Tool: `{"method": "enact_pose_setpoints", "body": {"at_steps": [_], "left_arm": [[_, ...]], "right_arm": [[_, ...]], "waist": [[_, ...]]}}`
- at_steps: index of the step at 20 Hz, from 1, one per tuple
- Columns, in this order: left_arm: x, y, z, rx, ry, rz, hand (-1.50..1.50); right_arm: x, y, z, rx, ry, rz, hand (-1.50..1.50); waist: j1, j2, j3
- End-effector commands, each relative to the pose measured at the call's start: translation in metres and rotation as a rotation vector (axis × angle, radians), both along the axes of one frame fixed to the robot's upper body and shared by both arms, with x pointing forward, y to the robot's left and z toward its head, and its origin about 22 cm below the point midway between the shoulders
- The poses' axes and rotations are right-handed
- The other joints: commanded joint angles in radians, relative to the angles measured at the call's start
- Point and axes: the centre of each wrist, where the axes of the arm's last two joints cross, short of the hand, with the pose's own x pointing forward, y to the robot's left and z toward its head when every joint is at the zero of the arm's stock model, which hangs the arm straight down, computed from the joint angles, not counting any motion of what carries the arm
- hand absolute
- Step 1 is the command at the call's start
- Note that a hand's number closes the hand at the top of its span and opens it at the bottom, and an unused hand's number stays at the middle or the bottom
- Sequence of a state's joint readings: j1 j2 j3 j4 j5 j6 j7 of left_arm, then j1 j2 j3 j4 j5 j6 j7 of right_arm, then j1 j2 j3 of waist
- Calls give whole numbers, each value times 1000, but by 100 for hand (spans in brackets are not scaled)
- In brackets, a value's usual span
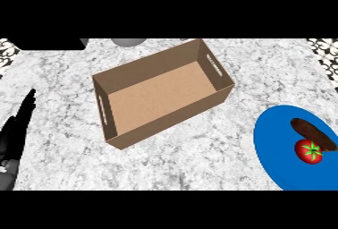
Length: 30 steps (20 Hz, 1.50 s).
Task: Pick the tomato from the plate and place it in the cardboard box
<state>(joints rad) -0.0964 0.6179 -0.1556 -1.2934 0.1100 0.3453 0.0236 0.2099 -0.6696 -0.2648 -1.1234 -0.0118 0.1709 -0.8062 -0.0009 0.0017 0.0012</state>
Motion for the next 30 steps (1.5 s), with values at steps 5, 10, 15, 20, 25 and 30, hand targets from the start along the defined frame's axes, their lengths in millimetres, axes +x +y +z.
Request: {"method": "enact_pose_setpoints", "body": {"at_steps": [5,10,15,20,25,30], "left_arm": [[6,-5,13,-9,2,-31,0],[6,-10,-3,-2,10,2,0],[5,-6,-8,-1,11,10,0],[8,-4,-5,3,-21,0,0],[-7,5,-27,9,-13,-2,0],[-4,7,1,8,-1,4,0]], "right_arm": [[33,-31,71,-345,273,91,-150],[62,-3,86,-493,445,156,-150],[92,44,65,-464,529,218,-150],[105,54,64,-530,576,189,-150],[112,42,52,-530,578,220,-150],[94,66,62,-540,609,215,-150]], "waist": [[17,0,-1],[11,0,-3],[7,-1,-2],[2,-2,-2],[5,-1,-1],[-2,-4,-2]]}}
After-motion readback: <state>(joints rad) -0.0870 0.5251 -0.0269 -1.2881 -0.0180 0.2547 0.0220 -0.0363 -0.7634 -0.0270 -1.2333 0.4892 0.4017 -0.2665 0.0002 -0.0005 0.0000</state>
